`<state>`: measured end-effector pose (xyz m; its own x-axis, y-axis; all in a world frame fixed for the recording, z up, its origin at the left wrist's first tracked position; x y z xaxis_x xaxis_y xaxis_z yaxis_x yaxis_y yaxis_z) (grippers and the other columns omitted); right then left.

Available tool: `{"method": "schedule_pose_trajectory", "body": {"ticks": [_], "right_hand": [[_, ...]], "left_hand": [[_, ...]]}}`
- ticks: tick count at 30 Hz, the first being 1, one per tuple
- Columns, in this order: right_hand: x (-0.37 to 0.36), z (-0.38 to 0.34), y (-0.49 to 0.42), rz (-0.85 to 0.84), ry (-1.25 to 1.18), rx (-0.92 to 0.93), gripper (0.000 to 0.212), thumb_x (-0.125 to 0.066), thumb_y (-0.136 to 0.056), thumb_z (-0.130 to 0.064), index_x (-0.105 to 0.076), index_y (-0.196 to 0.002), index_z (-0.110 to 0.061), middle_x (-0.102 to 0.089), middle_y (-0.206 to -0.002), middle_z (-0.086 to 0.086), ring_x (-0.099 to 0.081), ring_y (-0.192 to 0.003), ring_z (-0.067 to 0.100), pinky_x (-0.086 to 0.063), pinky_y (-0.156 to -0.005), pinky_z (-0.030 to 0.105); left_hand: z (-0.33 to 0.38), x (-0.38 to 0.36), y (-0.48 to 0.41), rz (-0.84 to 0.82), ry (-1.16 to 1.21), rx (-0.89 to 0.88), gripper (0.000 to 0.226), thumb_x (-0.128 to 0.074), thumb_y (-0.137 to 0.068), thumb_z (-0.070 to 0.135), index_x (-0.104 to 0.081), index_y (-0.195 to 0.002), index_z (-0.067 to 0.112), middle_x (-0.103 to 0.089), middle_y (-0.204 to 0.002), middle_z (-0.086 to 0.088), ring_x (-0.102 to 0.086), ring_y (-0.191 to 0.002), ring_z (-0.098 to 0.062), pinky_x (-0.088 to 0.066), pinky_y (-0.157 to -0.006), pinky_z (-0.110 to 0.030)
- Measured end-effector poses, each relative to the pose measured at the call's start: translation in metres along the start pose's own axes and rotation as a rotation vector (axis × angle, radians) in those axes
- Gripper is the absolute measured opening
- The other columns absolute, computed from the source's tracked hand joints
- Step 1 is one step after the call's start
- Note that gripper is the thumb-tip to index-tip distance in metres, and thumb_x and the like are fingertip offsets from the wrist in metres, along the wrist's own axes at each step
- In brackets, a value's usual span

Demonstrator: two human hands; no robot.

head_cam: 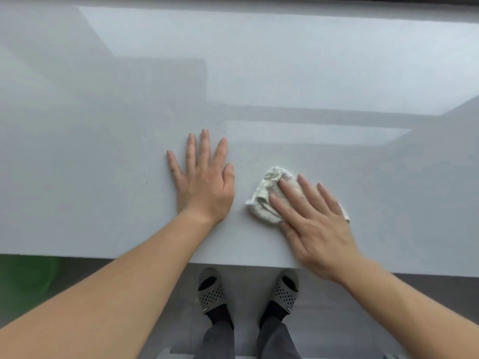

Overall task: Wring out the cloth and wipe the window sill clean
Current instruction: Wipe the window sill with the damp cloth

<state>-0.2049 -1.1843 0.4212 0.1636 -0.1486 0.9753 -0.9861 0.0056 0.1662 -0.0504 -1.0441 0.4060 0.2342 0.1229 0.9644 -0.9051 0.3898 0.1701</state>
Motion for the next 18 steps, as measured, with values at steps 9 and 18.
{"method": "schedule_pose_trajectory", "body": {"ticks": [9, 18], "right_hand": [[0.013, 0.024, -0.078, 0.078, -0.070, -0.172, 0.055, -0.027, -0.104, -0.040, -0.019, -0.158, -0.032, -0.010, -0.167, -0.001, -0.001, -0.154, 0.029, -0.006, -0.122, 0.049], [0.041, 0.155, -0.154, 0.102, -0.166, -0.470, 0.056, -0.020, -0.103, -0.041, -0.012, -0.158, -0.036, -0.001, -0.168, -0.007, 0.006, -0.154, 0.024, 0.002, -0.123, 0.046]], "left_hand": [[0.003, 0.001, 0.000, 0.002, -0.046, 0.021, 0.062, -0.015, -0.096, 0.049, -0.013, -0.157, 0.033, 0.003, -0.168, 0.002, 0.011, -0.153, -0.018, 0.009, -0.118, -0.059], [0.003, -0.001, 0.000, 0.007, -0.045, 0.034, 0.063, -0.021, -0.096, 0.049, -0.014, -0.156, 0.033, 0.003, -0.168, 0.004, 0.013, -0.152, -0.015, 0.010, -0.119, -0.058]]}}
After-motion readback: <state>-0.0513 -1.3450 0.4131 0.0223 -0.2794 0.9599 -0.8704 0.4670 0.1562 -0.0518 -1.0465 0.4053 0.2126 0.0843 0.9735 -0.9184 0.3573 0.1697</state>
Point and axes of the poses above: each hand's wrist, its own y-axis away from the middle knuckle, its own x-axis out of the back of the hand, z = x × y, the point moved 10 cm from there along -y, towards the middle knuckle
